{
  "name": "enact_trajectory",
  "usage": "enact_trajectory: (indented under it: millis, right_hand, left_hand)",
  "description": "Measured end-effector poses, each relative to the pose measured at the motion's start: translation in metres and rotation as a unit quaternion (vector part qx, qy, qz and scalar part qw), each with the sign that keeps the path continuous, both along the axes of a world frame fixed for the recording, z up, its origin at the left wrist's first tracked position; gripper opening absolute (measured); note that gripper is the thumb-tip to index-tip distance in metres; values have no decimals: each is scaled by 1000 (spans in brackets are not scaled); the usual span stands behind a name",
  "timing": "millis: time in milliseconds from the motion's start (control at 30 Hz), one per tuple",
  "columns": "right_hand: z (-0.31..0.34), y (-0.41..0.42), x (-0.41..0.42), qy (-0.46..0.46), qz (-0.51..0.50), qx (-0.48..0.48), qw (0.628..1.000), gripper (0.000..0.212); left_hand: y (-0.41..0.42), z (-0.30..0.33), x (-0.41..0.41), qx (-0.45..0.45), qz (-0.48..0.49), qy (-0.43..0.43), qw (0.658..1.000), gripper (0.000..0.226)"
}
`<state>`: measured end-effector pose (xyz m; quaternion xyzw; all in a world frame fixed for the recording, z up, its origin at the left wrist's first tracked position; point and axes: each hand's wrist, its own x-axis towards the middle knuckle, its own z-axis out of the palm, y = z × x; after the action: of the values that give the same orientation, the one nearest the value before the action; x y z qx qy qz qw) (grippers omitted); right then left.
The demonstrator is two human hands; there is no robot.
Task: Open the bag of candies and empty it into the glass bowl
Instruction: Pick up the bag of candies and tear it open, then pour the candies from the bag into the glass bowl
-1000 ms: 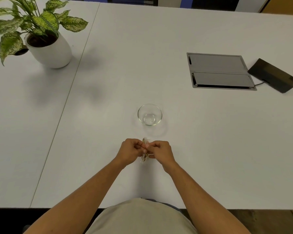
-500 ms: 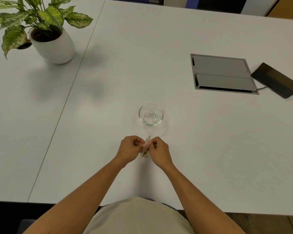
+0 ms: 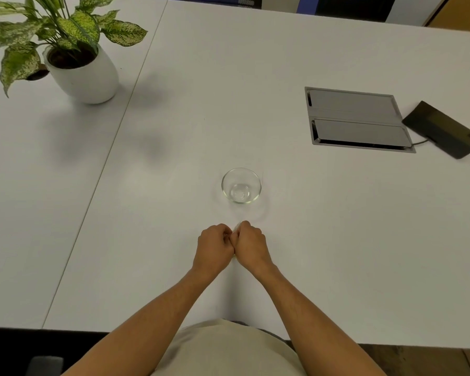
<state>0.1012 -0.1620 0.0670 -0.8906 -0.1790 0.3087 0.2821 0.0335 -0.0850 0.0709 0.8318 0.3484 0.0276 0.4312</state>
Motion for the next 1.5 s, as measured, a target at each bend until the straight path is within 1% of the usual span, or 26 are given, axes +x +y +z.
enact_trajectory:
  millis: [100, 167, 367, 500, 600, 667, 733, 800, 867, 900, 933, 1000, 1067, 1100, 1133, 1200, 1267, 1400, 1433, 1500]
  right_hand:
    - [0, -3, 0, -30, 13, -21, 999, 13]
    - [-3, -7, -1, -46, 17, -25, 999, 17]
    - [-3, -17, 0, -44, -22, 3, 999, 20]
    - [2, -24, 6, -46, 8, -12, 999, 18]
    - [6, -26, 9, -95, -29, 31, 995, 19]
    - [7, -25, 10, -119, -36, 42, 991, 20]
    - [4, -26, 10, -113, -31, 37, 992, 19]
    - [0, -28, 10, -124, -45, 55, 990, 17]
    - [-5, -30, 10, -116, -70, 103, 985, 15]
    - [-7, -30, 10, -86, -92, 143, 982, 15]
    - [-8, -31, 10, -36, -130, 191, 972, 16]
    - [-12, -33, 12, 89, -241, 265, 929, 19]
    - [-21, -39, 18, 205, -351, 296, 864, 31]
    - [-27, -43, 20, 262, -387, 307, 829, 37]
    - [-32, -47, 21, 309, -405, 311, 802, 42]
    - [-41, -53, 20, 362, -400, 316, 780, 50]
    - [-45, -53, 18, 401, -390, 340, 756, 54]
    - [-45, -47, 22, 462, -380, 423, 681, 54]
    - [-44, -47, 24, 469, -380, 433, 669, 53]
    - [-42, -49, 27, 464, -379, 438, 670, 48]
  left_hand:
    - [3, 2, 1, 4, 52, 3, 999, 16]
    - [12, 3, 3, 13, 64, 0, 998, 16]
    - [26, 9, 2, 83, -7, 14, 996, 15]
    - [22, 12, 1, 123, -55, 37, 990, 17]
    - [20, 16, 2, 135, -74, 42, 987, 17]
    - [19, 18, 5, 140, -84, 46, 985, 15]
    - [18, 20, 7, 141, -93, 58, 984, 15]
    - [18, 22, 9, 136, -88, 59, 985, 16]
    - [17, 24, 11, 129, -86, 52, 987, 17]
    - [17, 26, 12, 126, -87, 50, 987, 17]
    - [17, 29, 13, 122, -88, 47, 988, 18]
    - [16, 33, 15, 115, -84, 31, 989, 20]
    - [15, 37, 17, 110, -81, 18, 990, 20]
    - [14, 39, 18, 106, -80, 13, 991, 20]
    - [12, 41, 19, 99, -78, 8, 992, 20]
    - [10, 45, 23, 78, -76, -11, 994, 19]
    - [8, 48, 28, 30, -72, -37, 996, 17]
    - [10, 47, 38, -137, -25, -61, 988, 11]
    - [12, 47, 40, -167, -9, -64, 984, 10]
    - [18, 46, 42, -211, 20, -71, 975, 10]
